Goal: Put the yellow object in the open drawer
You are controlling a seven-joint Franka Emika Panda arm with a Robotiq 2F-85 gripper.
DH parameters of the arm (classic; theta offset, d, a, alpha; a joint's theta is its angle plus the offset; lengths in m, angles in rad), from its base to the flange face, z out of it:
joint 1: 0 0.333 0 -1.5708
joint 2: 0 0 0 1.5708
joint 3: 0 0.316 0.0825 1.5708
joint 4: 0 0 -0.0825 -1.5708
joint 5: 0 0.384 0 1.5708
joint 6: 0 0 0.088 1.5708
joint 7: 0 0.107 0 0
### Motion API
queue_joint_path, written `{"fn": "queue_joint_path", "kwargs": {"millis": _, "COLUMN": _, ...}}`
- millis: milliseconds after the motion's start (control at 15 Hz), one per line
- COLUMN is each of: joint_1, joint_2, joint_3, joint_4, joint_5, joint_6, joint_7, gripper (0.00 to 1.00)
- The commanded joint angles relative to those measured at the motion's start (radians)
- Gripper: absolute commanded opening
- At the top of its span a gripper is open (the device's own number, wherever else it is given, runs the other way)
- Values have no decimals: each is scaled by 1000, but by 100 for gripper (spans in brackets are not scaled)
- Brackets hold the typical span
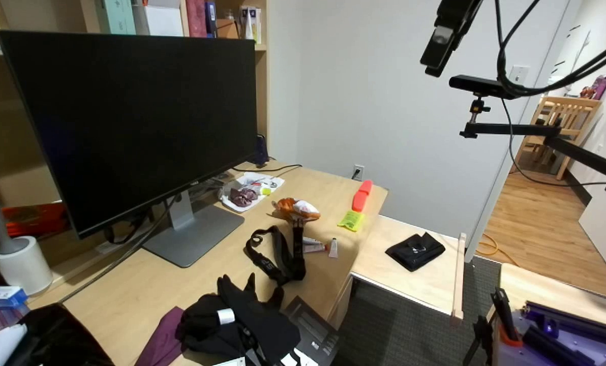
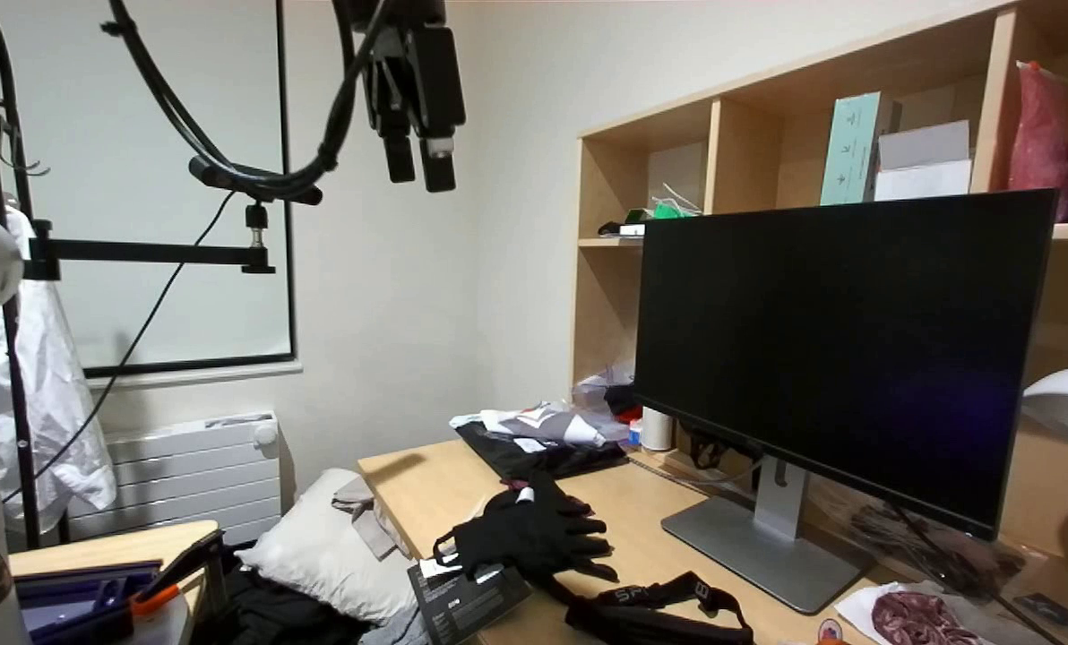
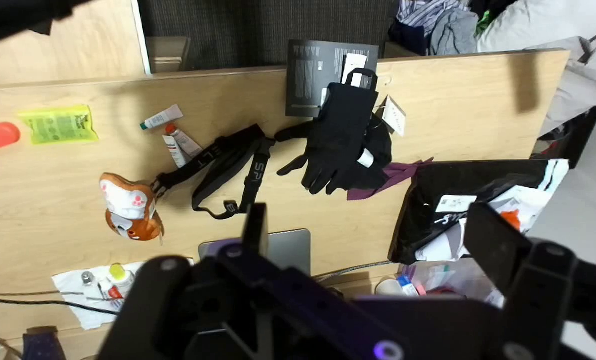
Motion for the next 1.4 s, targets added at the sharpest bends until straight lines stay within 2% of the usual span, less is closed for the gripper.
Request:
{"fn": "queue_joint_path", "kwargs": {"millis": 0, "joint_1": -15, "joint_2": 0, "joint_3": 3, "joint_4": -22, "joint_5": 19, "joint_6": 44, "joint_7": -18, "gripper": 100}}
{"fn": "queue_joint_path", "kwargs": {"millis": 67, "joint_1": -13, "joint_2": 10, "joint_3": -4, "joint_4": -38, "joint_5": 24, "joint_6": 87, "joint_7": -25, "gripper": 100}}
{"fn": "queue_joint_path", "kwargs": {"millis": 200, "joint_1": -10, "joint_2": 61, "joint_3": -25, "joint_4": -101, "joint_5": 29, "joint_6": 274, "joint_7": -41, "gripper": 100}}
{"fn": "queue_joint_path", "kwargs": {"millis": 267, "joint_1": -11, "joint_2": 111, "joint_3": -40, "joint_4": -135, "joint_5": 18, "joint_6": 361, "joint_7": -53, "gripper": 100}}
{"fn": "queue_joint_path", "kwargs": {"millis": 467, "joint_1": -12, "joint_2": 270, "joint_3": -83, "joint_4": -182, "joint_5": 20, "joint_6": 523, "joint_7": -68, "gripper": 100}}
{"fn": "queue_joint_path", "kwargs": {"millis": 667, "joint_1": 18, "joint_2": 466, "joint_3": -142, "joint_4": -172, "joint_5": 0, "joint_6": 670, "joint_7": -57, "gripper": 100}}
{"fn": "queue_joint_path", "kwargs": {"millis": 733, "joint_1": -11, "joint_2": 527, "joint_3": -117, "joint_4": -152, "joint_5": 27, "joint_6": 695, "joint_7": -76, "gripper": 100}}
{"fn": "queue_joint_path", "kwargs": {"millis": 1000, "joint_1": -4, "joint_2": 720, "joint_3": -103, "joint_4": -65, "joint_5": 76, "joint_6": 804, "joint_7": -98, "gripper": 100}}
{"fn": "queue_joint_path", "kwargs": {"millis": 1333, "joint_1": -69, "joint_2": 962, "joint_3": -40, "joint_4": 75, "joint_5": 71, "joint_6": 893, "joint_7": -48, "gripper": 100}}
